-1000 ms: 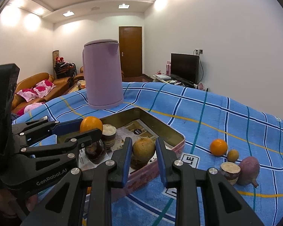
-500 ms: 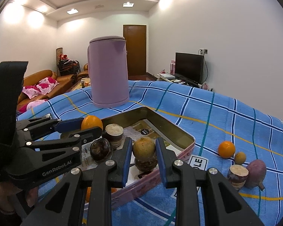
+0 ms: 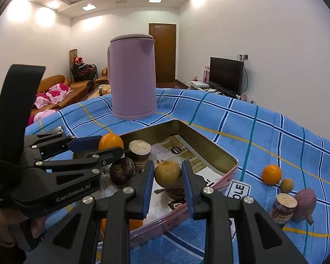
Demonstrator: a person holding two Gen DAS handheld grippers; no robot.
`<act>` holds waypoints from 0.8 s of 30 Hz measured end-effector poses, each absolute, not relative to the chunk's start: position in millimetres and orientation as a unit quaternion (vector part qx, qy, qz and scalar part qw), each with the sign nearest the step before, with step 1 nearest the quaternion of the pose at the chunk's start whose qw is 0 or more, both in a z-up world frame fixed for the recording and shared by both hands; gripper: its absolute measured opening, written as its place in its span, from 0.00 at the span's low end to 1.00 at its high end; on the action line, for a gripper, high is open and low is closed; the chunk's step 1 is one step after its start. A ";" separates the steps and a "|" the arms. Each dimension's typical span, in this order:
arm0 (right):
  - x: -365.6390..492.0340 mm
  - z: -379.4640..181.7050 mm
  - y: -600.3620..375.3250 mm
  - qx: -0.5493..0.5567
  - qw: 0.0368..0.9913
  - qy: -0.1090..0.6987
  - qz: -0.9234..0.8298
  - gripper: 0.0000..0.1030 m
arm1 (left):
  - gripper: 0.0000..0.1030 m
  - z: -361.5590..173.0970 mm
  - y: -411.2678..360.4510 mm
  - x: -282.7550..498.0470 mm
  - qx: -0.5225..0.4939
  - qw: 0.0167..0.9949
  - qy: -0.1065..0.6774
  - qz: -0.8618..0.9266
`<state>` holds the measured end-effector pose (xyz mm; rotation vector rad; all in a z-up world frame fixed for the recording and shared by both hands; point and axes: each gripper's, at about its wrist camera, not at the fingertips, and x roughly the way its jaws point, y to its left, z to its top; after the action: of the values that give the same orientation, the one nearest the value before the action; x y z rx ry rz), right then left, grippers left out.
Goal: Organize fruits
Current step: 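Lower the brown fruit into the tin and open the right gripper while the left releases the orange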
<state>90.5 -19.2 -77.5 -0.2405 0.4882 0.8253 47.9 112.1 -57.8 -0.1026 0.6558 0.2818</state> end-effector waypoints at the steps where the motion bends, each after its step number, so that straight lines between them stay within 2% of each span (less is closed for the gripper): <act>1: 90.4 -77.9 -18.5 -0.117 0.880 0.235 0.397 0.27 | 0.37 -58.3 112.3 48.4 -0.050 0.935 0.323 0.137; 24: 94.5 -83.9 -7.7 -0.137 0.867 0.259 0.404 0.27 | 0.39 -58.5 105.9 50.7 -0.030 0.933 0.327 0.148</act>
<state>94.5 -7.7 -83.9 -0.2863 0.5432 0.8457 50.7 105.9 -58.5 -0.0604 0.6695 0.3038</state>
